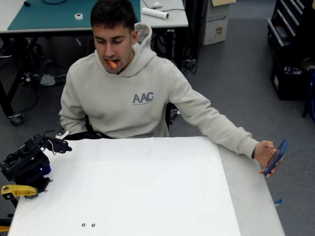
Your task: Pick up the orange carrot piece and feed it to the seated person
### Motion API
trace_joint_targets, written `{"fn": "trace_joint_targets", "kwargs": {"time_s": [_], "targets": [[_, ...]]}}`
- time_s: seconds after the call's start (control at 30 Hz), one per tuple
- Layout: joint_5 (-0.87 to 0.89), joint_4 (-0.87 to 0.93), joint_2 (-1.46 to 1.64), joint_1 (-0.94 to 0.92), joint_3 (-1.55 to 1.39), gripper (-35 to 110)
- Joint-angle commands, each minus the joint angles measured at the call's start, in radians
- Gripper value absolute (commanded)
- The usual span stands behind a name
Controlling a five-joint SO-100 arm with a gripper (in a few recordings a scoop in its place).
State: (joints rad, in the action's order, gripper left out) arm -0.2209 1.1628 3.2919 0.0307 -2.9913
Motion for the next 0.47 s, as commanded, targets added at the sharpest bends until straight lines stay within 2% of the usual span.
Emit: {"fn": "trace_joint_targets", "kwargs": {"time_s": [0.0,0.43], "targets": [[-0.012,0.014,0.012,0.015,0.074,-3],[-0.014,0.014,0.012,0.015,0.074,-3]]}}
